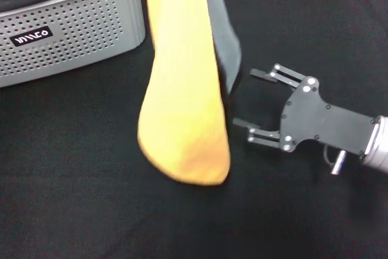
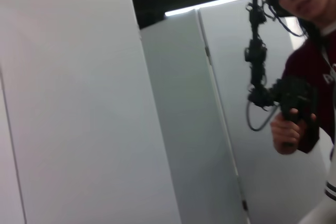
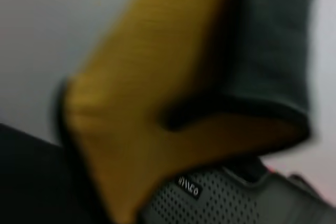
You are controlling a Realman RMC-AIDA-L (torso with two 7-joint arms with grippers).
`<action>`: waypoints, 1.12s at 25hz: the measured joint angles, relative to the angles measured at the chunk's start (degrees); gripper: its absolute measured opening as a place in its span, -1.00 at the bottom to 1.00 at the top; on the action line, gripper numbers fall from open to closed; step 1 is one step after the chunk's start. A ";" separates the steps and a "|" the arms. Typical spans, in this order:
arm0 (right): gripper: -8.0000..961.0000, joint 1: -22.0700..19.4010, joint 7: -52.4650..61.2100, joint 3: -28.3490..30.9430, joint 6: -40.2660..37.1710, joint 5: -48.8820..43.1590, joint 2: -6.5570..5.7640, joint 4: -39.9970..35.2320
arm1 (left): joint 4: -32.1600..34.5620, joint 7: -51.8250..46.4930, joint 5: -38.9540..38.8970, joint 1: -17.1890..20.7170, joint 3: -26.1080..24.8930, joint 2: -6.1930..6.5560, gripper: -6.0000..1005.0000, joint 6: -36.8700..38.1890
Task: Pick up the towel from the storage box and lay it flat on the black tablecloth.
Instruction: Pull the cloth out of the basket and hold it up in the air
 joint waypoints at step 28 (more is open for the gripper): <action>0.43 -7.89 -65.46 -50.30 -1.71 60.36 0.03 -11.24 | -5.21 2.39 1.06 -1.10 -0.75 -0.61 -0.97 -3.87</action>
